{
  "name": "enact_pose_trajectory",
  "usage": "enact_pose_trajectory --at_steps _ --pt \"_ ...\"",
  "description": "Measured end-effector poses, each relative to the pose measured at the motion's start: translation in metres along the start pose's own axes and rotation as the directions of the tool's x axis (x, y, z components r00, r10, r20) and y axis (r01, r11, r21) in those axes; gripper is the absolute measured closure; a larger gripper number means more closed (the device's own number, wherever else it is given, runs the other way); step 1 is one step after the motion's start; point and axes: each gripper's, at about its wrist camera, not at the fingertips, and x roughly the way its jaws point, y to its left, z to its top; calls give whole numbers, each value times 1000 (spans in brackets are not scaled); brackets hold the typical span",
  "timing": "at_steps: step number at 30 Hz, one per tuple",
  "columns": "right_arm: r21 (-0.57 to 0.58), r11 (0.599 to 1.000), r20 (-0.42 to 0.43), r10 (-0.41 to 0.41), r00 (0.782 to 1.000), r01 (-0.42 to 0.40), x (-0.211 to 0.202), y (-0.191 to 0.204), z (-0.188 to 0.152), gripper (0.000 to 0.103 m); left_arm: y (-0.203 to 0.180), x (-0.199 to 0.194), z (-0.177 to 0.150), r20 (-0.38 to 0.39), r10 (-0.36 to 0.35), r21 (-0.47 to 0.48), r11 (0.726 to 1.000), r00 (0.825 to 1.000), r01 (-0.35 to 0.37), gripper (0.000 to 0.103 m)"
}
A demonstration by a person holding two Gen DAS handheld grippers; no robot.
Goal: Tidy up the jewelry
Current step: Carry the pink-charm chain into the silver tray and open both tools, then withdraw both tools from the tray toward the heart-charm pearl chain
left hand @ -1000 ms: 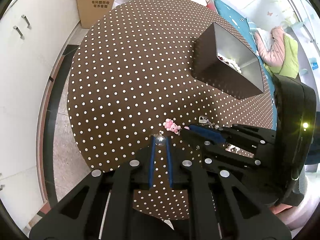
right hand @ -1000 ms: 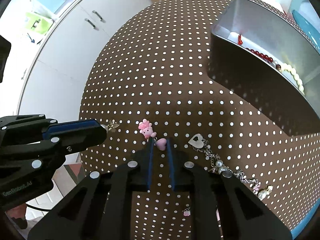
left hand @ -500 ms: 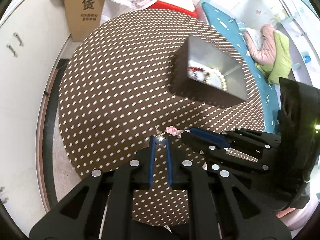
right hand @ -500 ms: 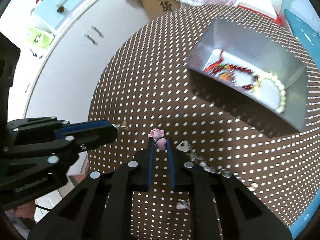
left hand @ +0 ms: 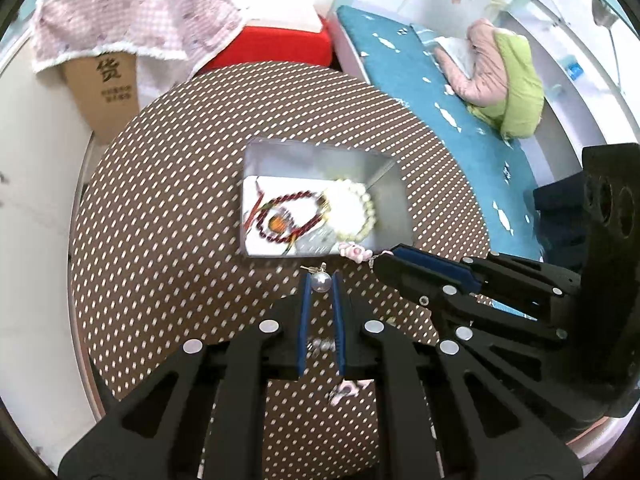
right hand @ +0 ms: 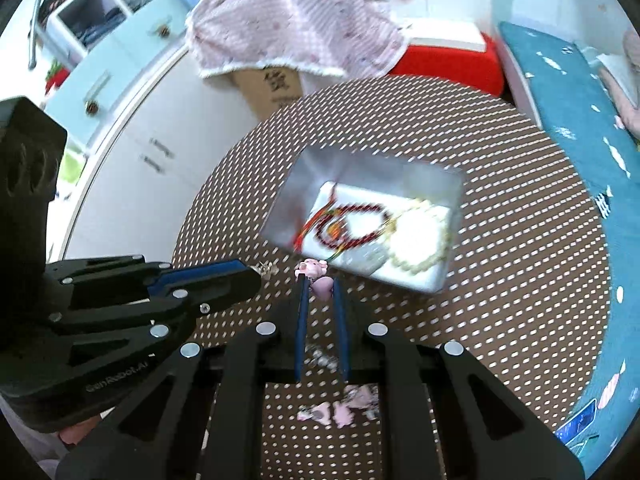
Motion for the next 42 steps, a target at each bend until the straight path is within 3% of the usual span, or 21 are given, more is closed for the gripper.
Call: enact_pose_trajectory --at_steps 12,23,35,37,42 --pt "50 999 -12 1 1000 0 6 -28 19 90 -12 27 39 -12 13 42 999 1000 -13 92" --pt "73 997 -39 -5 999 8 7 -37 19 88 1 33 36 -41 27 10 1000 999 -26 83" --pt "75 997 -43 -9 999 12 2 -33 6 84 13 27 2 -70 28 -8 1000 997 -29 81" --pt "65 998 -64 -11 998 15 4 -31 1 79 16 27 -6 -79 32 -14 999 996 -33 81" --pt "47 999 -111 -6 994 11 14 -25 -16 78 25 27 -27 -107 35 -40 998 994 -40 81"
